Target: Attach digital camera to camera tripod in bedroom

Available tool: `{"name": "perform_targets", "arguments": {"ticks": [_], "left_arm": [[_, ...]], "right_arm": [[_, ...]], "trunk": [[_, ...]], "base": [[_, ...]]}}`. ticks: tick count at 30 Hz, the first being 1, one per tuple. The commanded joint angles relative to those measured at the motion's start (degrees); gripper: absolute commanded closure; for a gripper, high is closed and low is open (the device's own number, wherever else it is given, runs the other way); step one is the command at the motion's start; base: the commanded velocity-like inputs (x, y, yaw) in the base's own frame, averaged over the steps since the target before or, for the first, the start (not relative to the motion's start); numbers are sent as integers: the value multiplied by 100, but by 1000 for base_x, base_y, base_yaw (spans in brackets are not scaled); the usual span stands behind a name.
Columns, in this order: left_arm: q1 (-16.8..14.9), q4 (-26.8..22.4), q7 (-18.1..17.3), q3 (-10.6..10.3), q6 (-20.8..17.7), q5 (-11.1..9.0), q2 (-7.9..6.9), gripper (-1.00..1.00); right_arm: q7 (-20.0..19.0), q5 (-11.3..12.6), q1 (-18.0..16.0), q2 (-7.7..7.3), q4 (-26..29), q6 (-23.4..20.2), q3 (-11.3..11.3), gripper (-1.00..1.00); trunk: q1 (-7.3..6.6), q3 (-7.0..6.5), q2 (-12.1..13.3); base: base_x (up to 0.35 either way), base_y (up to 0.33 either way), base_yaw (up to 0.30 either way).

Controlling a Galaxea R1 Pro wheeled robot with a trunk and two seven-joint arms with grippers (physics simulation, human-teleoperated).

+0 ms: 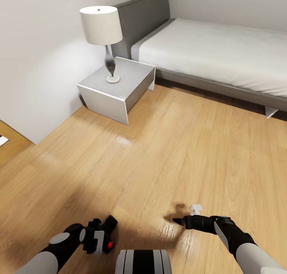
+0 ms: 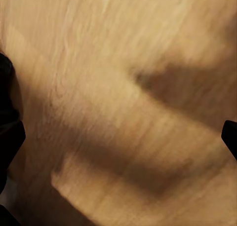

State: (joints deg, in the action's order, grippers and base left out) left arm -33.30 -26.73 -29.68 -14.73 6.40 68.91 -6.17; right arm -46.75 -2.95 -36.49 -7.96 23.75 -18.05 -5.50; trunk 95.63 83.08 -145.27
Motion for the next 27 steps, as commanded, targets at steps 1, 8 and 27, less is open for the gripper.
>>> {"name": "perform_targets", "arguments": {"ticks": [1, 8, 27], "left_arm": [[-1, 81, 254, -13, 38, 63, 10, -100], [-1, 455, 861, -22, -139, 69, 104, 100], [-1, 306, 967, 3, -72, -66, 143, 100]], "right_arm": [[-36, -30, -1, 5, 7, -49, -48, -100], [-36, -31, 1, 5, 7, -49, -48, -100], [-36, -30, 1, 5, 7, -49, -48, -100]], "trunk": [[-1, 4, -1], [-1, 4, -1], [-1, 4, -1]], "base": [[0, 0, 0], [0, 0, 0], [0, 0, 0]]}}
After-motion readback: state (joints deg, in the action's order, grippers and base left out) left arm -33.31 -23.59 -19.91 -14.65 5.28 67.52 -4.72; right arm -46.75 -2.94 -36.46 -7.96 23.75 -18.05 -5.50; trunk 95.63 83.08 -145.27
